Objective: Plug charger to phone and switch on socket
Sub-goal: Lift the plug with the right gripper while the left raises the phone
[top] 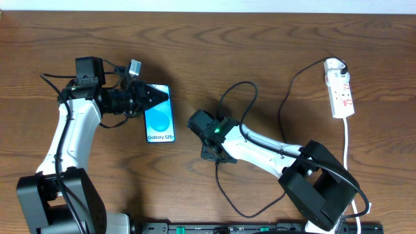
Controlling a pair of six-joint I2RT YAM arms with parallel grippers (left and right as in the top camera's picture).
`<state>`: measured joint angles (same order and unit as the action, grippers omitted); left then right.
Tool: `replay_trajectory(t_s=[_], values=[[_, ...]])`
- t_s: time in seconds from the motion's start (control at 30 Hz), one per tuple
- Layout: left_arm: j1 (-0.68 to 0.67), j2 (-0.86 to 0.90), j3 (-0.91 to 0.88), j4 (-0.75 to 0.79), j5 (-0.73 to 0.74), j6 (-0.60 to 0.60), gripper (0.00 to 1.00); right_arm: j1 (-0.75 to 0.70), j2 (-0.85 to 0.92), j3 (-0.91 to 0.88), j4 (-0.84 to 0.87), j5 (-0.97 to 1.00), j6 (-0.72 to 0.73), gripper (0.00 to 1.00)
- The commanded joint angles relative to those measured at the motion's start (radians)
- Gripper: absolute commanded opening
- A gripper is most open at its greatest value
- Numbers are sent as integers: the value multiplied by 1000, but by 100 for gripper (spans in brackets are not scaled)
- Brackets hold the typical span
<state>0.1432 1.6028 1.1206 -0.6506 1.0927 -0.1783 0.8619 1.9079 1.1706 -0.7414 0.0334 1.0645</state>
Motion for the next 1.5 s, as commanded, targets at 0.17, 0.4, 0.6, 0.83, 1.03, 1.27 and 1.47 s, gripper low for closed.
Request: replay_trajectory(t_s=[0.17,0.4,0.6,0.83,1.03,1.27,1.47], values=[[5,-19,-2,-4,21,13,7,-6,27,0,0,13,5,1],[5,-19,-2,-4,20,14,7,-11,27,0,13,13,3,1],[5,-19,-2,-3,20,14,7,-53,27,22,24,-55,-95,1],[5,-19,-2,2,20,13,7,-127,27,42,24,-230,-171,1],[5,-19,-2,5,21,-7,7,-203,27,46,57,-380,-300,1],[5,-19,-2,114,26,-146,7,-266,26,55,182,-625,-499,1],[5,-19,-2,363,143,-313,8,-306,26,55,356,-926,-550,1]])
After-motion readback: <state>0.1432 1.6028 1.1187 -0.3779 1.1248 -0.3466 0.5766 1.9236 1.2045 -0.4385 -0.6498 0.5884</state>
